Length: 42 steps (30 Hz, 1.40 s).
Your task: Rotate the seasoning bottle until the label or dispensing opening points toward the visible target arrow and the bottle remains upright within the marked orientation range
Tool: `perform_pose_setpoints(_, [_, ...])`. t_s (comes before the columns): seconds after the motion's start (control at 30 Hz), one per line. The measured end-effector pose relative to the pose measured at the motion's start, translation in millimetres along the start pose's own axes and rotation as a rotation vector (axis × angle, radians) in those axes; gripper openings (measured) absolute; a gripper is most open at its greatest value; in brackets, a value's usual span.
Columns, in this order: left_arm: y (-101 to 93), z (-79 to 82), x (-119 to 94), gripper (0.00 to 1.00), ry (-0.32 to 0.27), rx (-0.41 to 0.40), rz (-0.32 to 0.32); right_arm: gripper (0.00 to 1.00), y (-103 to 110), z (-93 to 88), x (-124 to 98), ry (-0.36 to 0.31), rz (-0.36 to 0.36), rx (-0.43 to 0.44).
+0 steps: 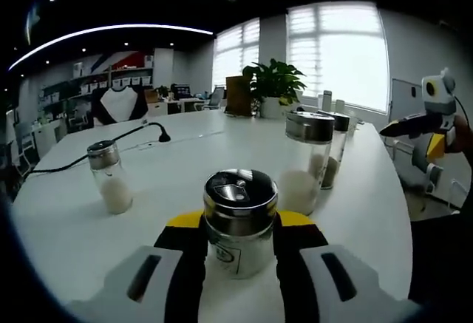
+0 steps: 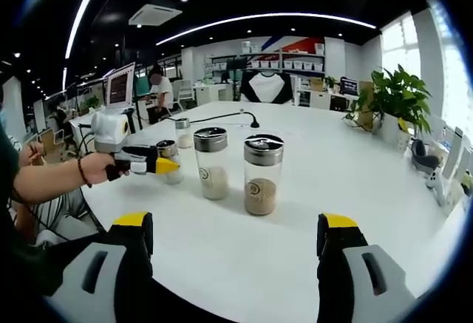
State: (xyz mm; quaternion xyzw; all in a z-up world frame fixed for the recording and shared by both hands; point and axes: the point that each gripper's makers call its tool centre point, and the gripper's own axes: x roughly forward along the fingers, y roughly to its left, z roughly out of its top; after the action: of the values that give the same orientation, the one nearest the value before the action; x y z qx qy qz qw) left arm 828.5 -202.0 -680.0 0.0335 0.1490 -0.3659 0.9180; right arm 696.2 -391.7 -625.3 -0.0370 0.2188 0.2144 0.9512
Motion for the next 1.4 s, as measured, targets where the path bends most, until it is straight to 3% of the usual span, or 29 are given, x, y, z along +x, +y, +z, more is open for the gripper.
perform_pose_setpoints(0.57, [4.1,-1.0,0.8,0.36,-0.014,-0.074,0.223,0.94,1.8,-1.1,-0.5,-0.001,0.002,0.008])
perform_pose_setpoints(1.2, [6.8,-4.1,-0.9,0.36,-0.005,-0.112,0.366,0.94,0.4,-0.7,0.0,-0.001,-0.001,0.014])
perform_pose_setpoints(1.4, [7.3,-4.6,-1.3,0.36,-0.002,-0.122,0.382,0.94,0.0,-1.5,1.4,0.003,-0.001,0.018])
